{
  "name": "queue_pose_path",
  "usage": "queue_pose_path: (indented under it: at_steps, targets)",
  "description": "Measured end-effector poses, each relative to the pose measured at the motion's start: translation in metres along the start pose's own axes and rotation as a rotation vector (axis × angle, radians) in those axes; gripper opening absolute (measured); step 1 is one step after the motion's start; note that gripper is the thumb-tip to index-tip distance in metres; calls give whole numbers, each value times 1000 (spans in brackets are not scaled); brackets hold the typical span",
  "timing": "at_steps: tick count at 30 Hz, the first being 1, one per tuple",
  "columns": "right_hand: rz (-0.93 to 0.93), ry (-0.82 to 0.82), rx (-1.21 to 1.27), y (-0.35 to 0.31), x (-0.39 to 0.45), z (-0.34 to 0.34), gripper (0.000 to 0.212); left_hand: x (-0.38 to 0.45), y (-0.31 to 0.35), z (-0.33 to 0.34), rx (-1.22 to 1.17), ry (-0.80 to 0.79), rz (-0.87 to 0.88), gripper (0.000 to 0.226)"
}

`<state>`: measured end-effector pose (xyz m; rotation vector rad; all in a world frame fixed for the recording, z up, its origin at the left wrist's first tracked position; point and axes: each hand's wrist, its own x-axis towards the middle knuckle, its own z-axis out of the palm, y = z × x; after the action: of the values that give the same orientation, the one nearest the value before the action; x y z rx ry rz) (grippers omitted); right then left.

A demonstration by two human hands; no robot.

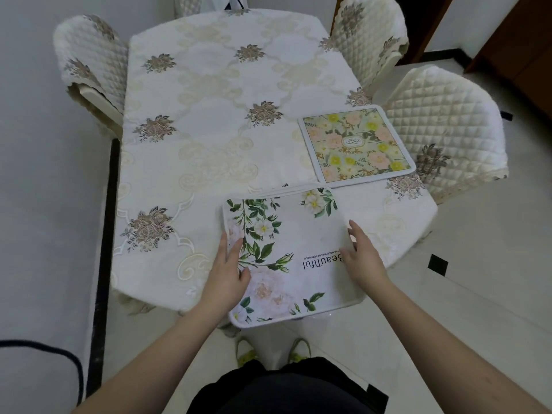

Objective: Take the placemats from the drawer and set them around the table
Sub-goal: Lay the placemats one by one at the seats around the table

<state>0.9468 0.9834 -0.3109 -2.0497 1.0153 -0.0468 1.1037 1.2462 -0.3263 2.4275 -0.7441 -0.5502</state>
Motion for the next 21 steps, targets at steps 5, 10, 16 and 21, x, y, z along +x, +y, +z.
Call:
queue_pose_path:
  at_steps: [5,10,16,21]
  targets:
    - [91,-24,226,-3,0,-11,64,-4,12,-11,-83,-26,38,72]
    - [82,-142,148,-6,-5,-13,67,3,16,-20,-231,27,-110,83]
    - [31,-157,79,-9,-7,-17,68,-9,27,-10,-385,154,-323,61]
    - [-28,-197,134,-15,-7,-21,66,-18,28,-20,-443,237,-364,56]
